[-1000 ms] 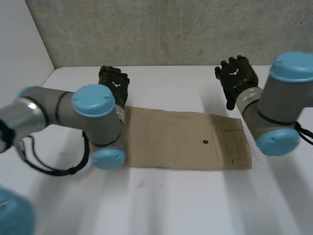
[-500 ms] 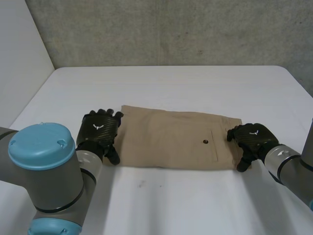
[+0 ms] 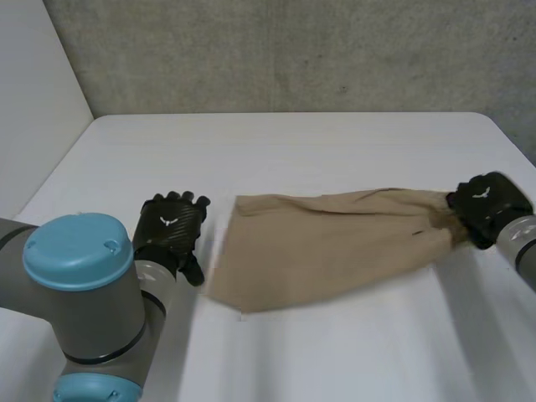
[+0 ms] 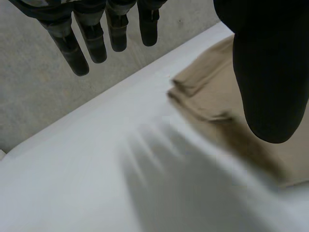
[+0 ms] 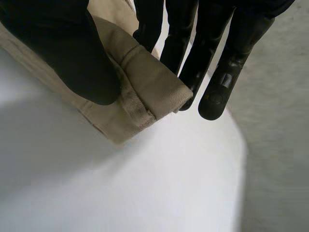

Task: Fold the shorts.

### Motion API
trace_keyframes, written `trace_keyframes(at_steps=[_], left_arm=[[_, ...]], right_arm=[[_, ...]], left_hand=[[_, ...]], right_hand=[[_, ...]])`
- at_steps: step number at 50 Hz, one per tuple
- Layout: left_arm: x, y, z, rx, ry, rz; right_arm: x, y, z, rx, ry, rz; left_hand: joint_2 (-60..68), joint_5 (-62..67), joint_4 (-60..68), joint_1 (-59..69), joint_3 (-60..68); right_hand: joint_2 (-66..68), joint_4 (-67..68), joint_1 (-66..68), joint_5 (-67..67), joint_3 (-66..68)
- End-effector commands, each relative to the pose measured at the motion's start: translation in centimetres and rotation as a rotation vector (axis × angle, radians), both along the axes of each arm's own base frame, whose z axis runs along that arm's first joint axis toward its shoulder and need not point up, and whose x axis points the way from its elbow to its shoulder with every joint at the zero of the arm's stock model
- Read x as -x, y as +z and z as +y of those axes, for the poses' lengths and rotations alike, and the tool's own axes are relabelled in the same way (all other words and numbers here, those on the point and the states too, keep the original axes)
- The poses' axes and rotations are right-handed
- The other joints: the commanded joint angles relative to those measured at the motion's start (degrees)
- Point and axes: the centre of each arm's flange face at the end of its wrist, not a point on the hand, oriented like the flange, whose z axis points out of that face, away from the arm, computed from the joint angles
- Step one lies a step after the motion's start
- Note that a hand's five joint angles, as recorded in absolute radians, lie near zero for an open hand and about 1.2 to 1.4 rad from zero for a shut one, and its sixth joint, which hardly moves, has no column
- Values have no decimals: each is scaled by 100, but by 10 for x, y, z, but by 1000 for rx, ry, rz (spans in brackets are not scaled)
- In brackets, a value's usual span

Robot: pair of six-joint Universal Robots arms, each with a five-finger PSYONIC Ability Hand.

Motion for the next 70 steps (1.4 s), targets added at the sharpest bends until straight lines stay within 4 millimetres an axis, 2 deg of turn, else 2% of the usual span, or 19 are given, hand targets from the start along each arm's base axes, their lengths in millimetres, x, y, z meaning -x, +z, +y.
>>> trace_keyframes(at_steps=[1, 3, 6, 11, 15, 16, 19, 20, 25, 30, 34, 37, 42, 49, 54, 61, 64, 68, 70], left_arm=[[-1, 8, 1, 18, 1, 13], [-1, 9, 1, 21, 1, 15], [-2, 9, 2, 21, 2, 14], [-3, 10, 1, 22, 7, 15], [-3, 10, 0, 24, 9, 16], [-3, 10, 0, 23, 9, 18], [-2, 14, -2, 34, 10, 23], [-2, 15, -3, 37, 10, 26], [2, 28, -7, 80, 6, 51], [12, 42, -16, 131, -8, 96], [27, 47, -23, 167, -32, 125], [50, 44, -22, 180, -79, 142], [82, 24, -20, 131, -142, 116], [90, -11, -10, -55, -157, 11], [82, -36, -4, -191, -131, -47], [79, -34, 0, -224, -140, -73], [81, -21, -2, -194, -145, -53], [83, 12, -6, -130, -145, 5], [79, 38, -7, -80, -140, 46]], right_arm=[[-30, 28, 0, 164, 79, 271], [-69, 41, 15, 235, 200, 258], [-105, 47, 34, 280, 330, 231], [-178, 23, 97, 263, 722, 177], [-204, -7, 134, 191, 925, 147], [-205, -12, 138, 175, 947, 145], [-205, -20, 140, 127, 944, 137], [-204, -18, 140, 119, 938, 126], [-200, 5, 134, 24, 852, -85], [-159, 61, 79, -130, 537, -580], [-138, 68, 56, -220, 388, -800], [-131, 63, 48, -232, 348, -800], [-126, 28, 39, -298, 303, -693], [-126, -22, 31, -423, 264, -580], [-125, -41, 29, -469, 238, -501], [-116, -37, 22, -416, 210, -378], [-117, -28, 23, -383, 218, -370], [-119, 5, 22, -293, 236, -403], [-120, 36, 22, -212, 239, -450]], left_hand=[[-183, -279, -174, -93, -232], [-183, -279, -174, -93, -232], [-183, -279, -174, -93, -232], [-183, -279, -174, -93, -232], [-183, -279, -174, -93, -232], [-183, -279, -174, -93, -232], [-183, -279, -174, -93, -232], [-183, -279, -174, -93, -232], [-183, -279, -174, -93, -232], [-183, -279, -174, -93, -232], [-145, -241, -136, -55, -194], [-128, -224, -119, -38, -177], [-128, -224, -119, -38, -177], [-145, -241, -135, -54, -194], [-145, -241, -135, -54, -194], [-28, -123, -18, 63, -76], [-27, -123, -18, 63, -76], [-27, -123, -18, 63, -76], [-44, -140, -35, 46, -93]], right_hand=[[1290, 1180, 2605, 1481, 1396], [1290, 1180, 2605, 1481, 1396], [1290, 1180, 2605, 1481, 1396], [1290, 1180, 2605, 1481, 1396], [1290, 1180, 2605, 1481, 1396], [297, 187, 1611, 488, 403], [-4973, -5082, -3658, -4781, -4866], [-5710, -5820, -4395, -5519, -5604], [-5710, -5820, -4395, -5519, -5604], [-5710, -5820, -4395, -5519, -5604], [-5710, -5820, -4395, -5519, -5604], [-5710, -5820, -4395, -5519, -5604], [-5710, -5820, -4395, -5519, -5604], [-5710, -5820, -4395, -5519, -5604], [-5710, -5820, -4395, -5519, -5604], [-5710, -5820, -4395, -5519, -5604], [-5710, -5820, -4395, -5519, -5604], [-5710, -5820, -4395, -5519, -5604], [-5710, -5820, -4395, -5519, -5604]])
